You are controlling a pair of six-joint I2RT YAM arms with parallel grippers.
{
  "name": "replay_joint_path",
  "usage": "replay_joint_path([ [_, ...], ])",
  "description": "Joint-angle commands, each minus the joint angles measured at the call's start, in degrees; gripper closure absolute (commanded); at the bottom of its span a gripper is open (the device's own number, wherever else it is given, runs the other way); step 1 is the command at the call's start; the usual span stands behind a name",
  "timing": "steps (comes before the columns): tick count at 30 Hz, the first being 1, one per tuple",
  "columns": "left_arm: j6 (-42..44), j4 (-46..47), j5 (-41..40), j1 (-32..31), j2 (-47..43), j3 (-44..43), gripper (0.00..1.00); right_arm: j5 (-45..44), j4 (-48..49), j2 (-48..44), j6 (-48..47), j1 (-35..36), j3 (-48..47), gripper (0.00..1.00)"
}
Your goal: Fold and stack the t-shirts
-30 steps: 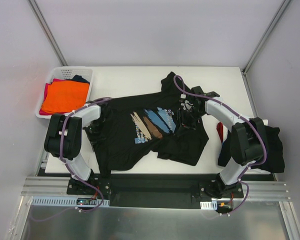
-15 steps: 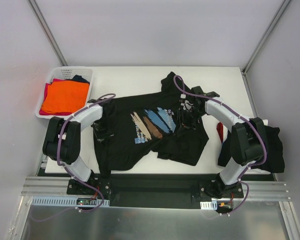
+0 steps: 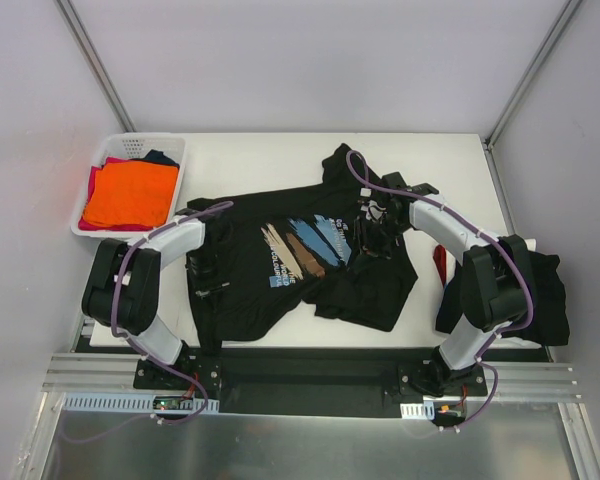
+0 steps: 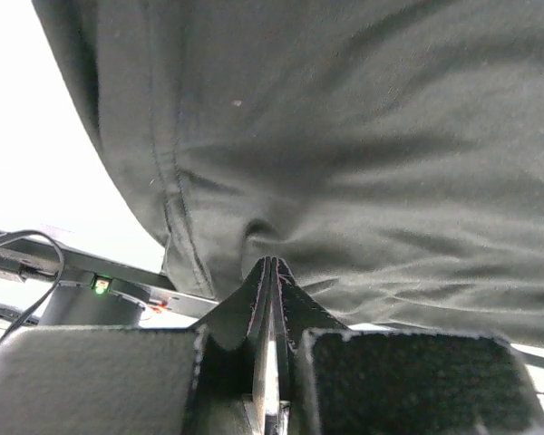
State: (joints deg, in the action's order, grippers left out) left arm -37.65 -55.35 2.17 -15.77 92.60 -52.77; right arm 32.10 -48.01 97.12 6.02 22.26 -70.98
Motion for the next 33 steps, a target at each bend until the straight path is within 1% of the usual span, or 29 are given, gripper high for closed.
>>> replay_joint_path([
  [1,-0.67,-4.94,-1.91,-0.58,-2.51,-0.22,1.0,-0.1,0.2,-0.79,0.57,0.5,-0.39,0.69],
  [5,-1.37,-7.74,-3.49,-1.81,-1.9,-0.66,1.0,-0.28,-0.59,-0.36,0.31,0.5,-1.53,0.69],
  [11,-5.06,-8.63,-5.68,-2.42,-1.02,1.53,1.0,-0.46,-1.12,-0.7,0.04,0.68,-0.83,0.69],
  [15,-9.18,-7.67,-8.5,-2.42,-1.54,3.64,1.0,-0.54,-1.91,-1.23,-0.22,0.77,-0.04,0.69],
  [17,-10.86,-6.79,-10.6,-2.42,-3.29,4.26,1.0,-0.81,-2.44,-1.58,-0.57,0.85,0.23,0.69],
  [20,-12.97,-3.8,-10.96,-2.34,-6.01,6.54,1.0,-1.16,-3.4,-2.02,-1.18,0.77,0.4,0.69],
  [23,-13.33,-0.9,-10.61,-1.28,-6.64,9.44,1.0,-1.6,-4.02,-2.64,-1.54,0.77,0.49,0.69],
  [26,-13.5,-0.11,-9.82,0.03,-4.54,10.76,1.0,-1.77,-4.29,-3.34,-1.8,0.77,0.49,0.69],
  [29,-14.64,-0.19,-11.05,1.96,-4.09,11.55,1.0,-1.86,-4.37,-3.87,-1.72,0.77,0.67,0.69],
  [33,-16.75,-0.19,-14.65,4.07,-4.97,12.52,1.0,-1.78,-4.46,-4.05,-1.98,0.85,0.76,0.69],
])
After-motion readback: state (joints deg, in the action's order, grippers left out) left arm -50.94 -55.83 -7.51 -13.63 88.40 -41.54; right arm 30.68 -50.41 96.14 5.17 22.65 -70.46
